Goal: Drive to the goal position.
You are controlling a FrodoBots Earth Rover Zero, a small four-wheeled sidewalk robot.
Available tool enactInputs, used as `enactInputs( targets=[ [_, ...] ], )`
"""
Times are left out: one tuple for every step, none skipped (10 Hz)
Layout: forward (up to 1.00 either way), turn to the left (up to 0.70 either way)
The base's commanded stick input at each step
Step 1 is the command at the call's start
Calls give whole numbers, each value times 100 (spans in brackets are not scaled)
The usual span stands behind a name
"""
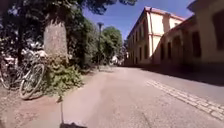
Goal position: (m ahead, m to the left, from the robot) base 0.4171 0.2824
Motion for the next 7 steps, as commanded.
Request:
enactInputs(
  targets=[
    [60,-14],
    [60,-15],
    [60,-15],
    [60,-15],
    [60,-15],
    [60,-15],
    [60,-15]
  ],
)
